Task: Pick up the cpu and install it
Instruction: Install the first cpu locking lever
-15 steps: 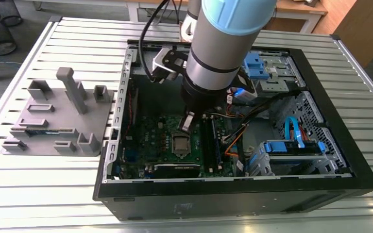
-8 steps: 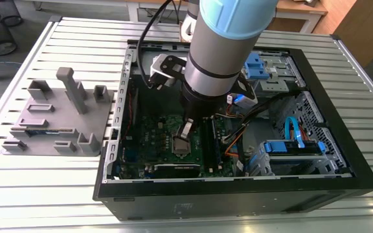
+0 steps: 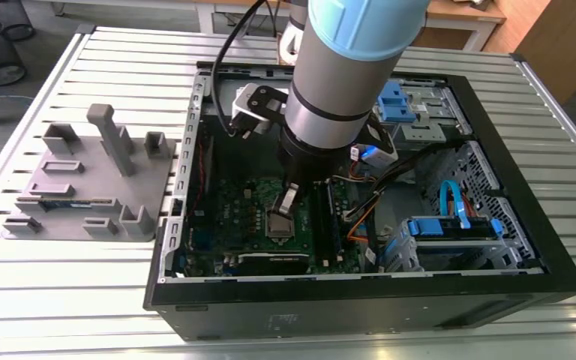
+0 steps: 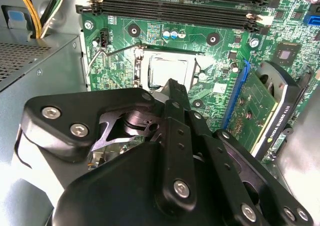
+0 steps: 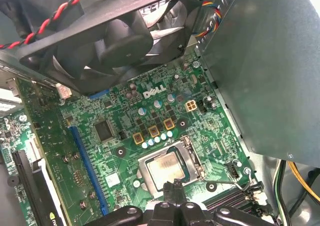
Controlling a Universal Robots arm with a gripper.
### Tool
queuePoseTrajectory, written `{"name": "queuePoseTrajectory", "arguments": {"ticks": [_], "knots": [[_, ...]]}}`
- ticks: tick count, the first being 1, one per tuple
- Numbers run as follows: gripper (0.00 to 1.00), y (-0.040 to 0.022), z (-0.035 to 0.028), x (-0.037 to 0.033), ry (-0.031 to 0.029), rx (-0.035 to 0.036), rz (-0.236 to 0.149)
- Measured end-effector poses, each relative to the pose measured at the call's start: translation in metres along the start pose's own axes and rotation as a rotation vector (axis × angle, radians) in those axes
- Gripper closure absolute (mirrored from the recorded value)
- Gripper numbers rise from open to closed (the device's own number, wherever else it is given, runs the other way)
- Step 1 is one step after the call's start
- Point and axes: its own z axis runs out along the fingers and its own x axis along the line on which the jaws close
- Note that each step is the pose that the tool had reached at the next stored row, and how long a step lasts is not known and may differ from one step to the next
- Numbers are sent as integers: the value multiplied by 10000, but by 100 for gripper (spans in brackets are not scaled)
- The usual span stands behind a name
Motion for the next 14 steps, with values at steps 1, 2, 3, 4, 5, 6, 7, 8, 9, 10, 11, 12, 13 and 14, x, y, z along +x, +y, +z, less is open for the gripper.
{"name": "queuePoseTrajectory", "arguments": {"ticks": [1,2,3,4,5,6,7,8,9,10,11,12,13,14], "knots": [[89,0,0,0,0,0,0],[89,0,0,0,0,1,0],[89,0,0,0,0,0,0],[89,0,0,0,0,0,0],[89,0,0,0,1,1,0],[89,0,0,0,0,0,0],[89,0,0,0,1,0,0],[89,0,0,0,0,0,0],[89,1,-4,0,0,0,0],[89,2,-12,0,-6,-3,0],[89,3,-25,-1,-19,-8,-1],[89,5,-35,-1,-25,-10,-1],[89,5,-42,-2,-25,-10,-1],[89,6,-48,-3,-25,-10,-2]]}}
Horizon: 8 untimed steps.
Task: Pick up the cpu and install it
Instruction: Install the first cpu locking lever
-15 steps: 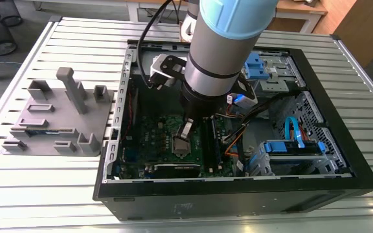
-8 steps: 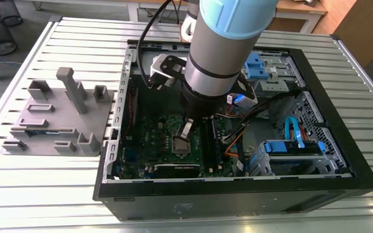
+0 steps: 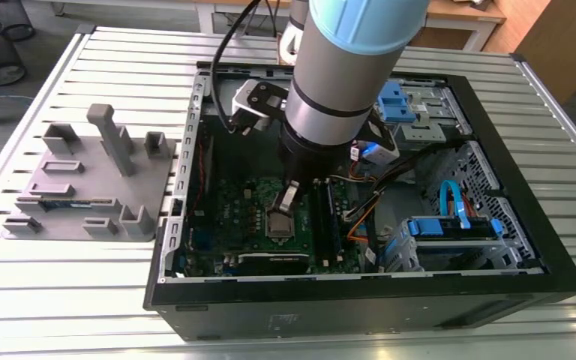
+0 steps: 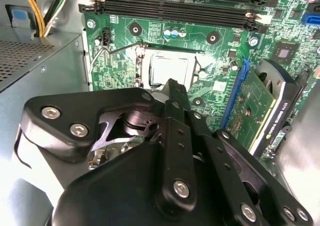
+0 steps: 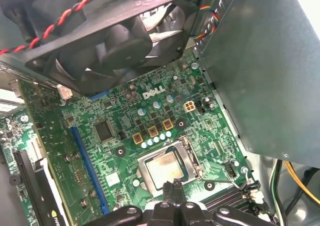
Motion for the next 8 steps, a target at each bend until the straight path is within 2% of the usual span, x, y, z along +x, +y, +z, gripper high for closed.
{"name": "queuePoseTrajectory", "arguments": {"ticks": [2,8], "knots": [[89,2,-17,-2,-1,1,-2],[89,17,-126,-13,-2,2,-1]]}}
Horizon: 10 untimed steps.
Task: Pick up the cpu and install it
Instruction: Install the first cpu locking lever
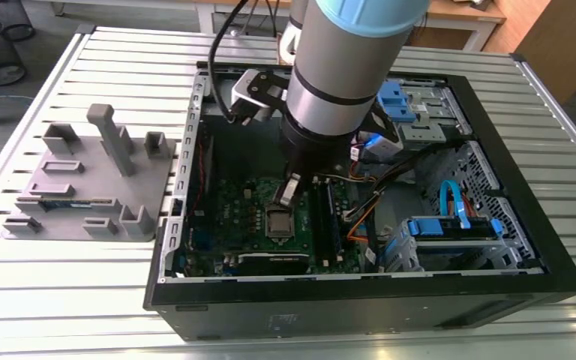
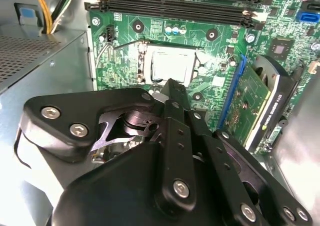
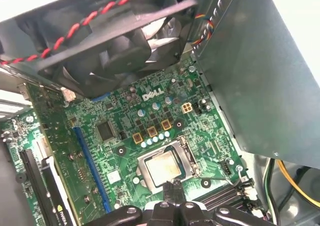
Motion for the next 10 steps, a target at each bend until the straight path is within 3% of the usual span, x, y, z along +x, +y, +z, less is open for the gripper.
{"name": "queuePoseTrajectory", "arguments": {"ticks": [5,7,10], "knots": [[89,12,-89,-7,-36,-11,-4],[89,15,-105,-10,-73,-26,-7],[89,32,-108,-47,-83,-24,-8]]}}
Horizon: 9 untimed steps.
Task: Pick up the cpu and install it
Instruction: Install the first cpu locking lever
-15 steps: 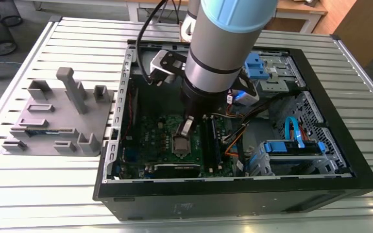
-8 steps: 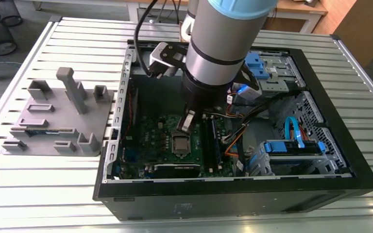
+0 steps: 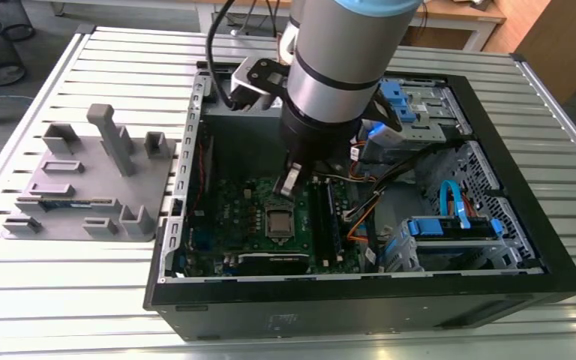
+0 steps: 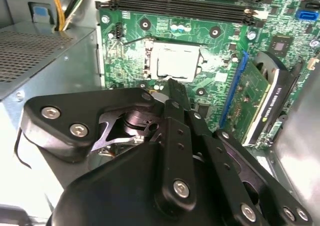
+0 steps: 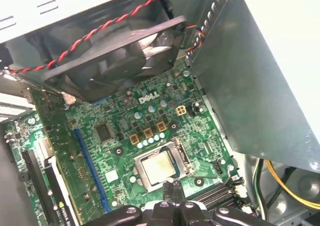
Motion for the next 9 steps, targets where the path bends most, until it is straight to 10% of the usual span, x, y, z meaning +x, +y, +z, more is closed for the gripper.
{"name": "queuePoseTrajectory", "arguments": {"ticks": [9], "knots": [[89,82,16,-182,-8,3,-1]]}}
